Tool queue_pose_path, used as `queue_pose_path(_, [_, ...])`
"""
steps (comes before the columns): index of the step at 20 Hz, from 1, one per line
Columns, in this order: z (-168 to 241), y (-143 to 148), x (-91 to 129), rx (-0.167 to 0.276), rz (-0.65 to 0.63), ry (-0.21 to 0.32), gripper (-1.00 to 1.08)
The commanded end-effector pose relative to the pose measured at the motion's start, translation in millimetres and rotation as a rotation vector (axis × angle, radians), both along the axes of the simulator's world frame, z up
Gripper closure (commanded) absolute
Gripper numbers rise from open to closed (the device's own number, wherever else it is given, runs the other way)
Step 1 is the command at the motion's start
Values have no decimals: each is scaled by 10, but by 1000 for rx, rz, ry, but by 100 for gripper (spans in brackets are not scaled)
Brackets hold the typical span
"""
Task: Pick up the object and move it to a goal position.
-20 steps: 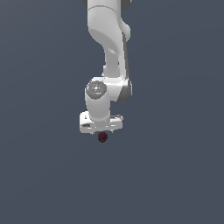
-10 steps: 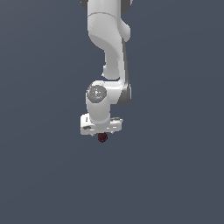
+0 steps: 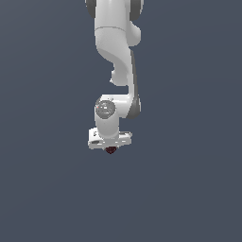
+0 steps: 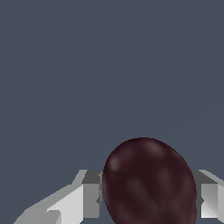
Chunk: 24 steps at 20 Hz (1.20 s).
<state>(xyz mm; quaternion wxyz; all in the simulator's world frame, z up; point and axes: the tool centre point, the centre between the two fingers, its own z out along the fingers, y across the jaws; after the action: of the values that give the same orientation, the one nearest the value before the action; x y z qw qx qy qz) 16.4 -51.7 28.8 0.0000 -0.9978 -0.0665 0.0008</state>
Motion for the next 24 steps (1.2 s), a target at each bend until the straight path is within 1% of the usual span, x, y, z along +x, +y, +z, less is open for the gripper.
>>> queue_pose_path(1, [-4,-1,7,0,0,-1,108])
queue_pose_path(11, [3,2,7,0,0,-1,108])
queue_pose_path(14, [47,47,9,0,0,-1,108])
queue_pose_path(19, [245,248,23,0,0,-1,108])
queue_pose_path(24, [599,605,48,-1,0,-2,108])
